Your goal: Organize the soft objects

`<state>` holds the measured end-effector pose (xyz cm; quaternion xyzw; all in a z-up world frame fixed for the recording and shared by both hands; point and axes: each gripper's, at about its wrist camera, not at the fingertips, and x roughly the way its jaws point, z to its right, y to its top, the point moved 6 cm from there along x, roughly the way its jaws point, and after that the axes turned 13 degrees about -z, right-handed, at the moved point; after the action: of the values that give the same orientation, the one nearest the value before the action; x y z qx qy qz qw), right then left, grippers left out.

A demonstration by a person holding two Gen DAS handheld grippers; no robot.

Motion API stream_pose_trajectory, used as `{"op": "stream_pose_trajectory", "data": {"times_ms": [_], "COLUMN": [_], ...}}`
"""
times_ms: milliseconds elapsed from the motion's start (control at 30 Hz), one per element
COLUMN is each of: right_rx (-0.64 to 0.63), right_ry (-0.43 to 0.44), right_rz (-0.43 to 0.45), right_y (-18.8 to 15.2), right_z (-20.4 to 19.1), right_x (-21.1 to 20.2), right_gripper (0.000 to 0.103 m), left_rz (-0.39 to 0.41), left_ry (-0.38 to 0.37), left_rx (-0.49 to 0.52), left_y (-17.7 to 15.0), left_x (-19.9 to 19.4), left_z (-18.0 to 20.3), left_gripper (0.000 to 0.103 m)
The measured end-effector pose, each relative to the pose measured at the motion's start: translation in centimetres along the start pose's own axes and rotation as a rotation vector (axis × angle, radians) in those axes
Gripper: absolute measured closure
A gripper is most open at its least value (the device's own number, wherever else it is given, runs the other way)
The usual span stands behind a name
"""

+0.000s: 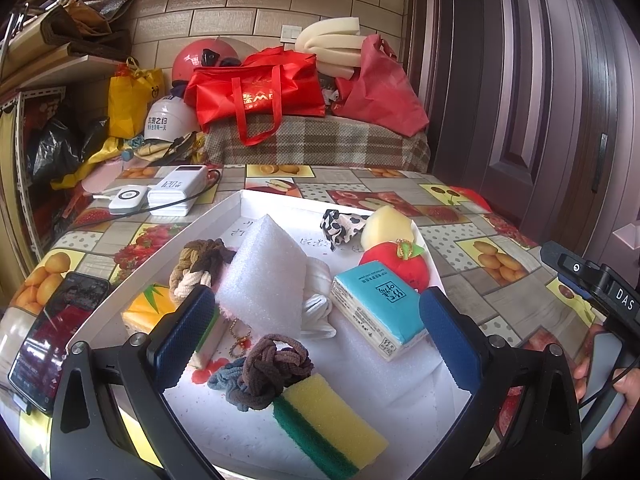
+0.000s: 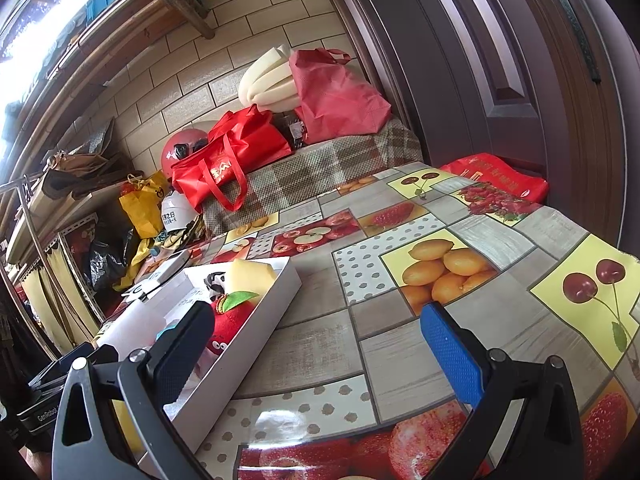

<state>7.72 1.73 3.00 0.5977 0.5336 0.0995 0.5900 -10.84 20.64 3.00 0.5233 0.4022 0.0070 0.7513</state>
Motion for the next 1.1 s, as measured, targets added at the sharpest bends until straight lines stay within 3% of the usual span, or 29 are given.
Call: {"op": "stream_pose_trajectory", "data": {"times_ms": [300, 467, 767, 967, 1100], "right_rx": [-0.024, -0.105, -0.211, -0.198, -0.163], "right_ry": [-0.043, -0.131, -0.283, -0.312, -0.303], "right_rz": [0.03, 0.024, -0.01, 0.098, 0.141], "right_y": [-1.0, -2.0, -3.7, -4.3, -4.0], "right_z": [-0.9, -1.4, 0.9, 2.1, 2.8], "right_x": [-1.0, -2.6, -7.1, -11.1, -11.8], "right_gripper": [0.0, 0.0, 0.0, 0.0, 0.0], "left_rz": [-0.005, -0.036, -0.022, -0.006, -0.001], "left_ry": [0.035, 0.061, 0.128, 0.229, 0.336], "left_rx": [-0.008, 0.013, 0.14, 0.168, 0.079], "left_y": [-1.3, -2.6, -4.5, -4.9, -4.8], "left_x": [-0.3, -1.2, -3.4, -4.3, -5.0], "left_z": [0.3, 1.6, 5.5, 6.8, 5.5], "left_gripper": [0.0, 0.0, 0.0, 0.0, 0.0]}}
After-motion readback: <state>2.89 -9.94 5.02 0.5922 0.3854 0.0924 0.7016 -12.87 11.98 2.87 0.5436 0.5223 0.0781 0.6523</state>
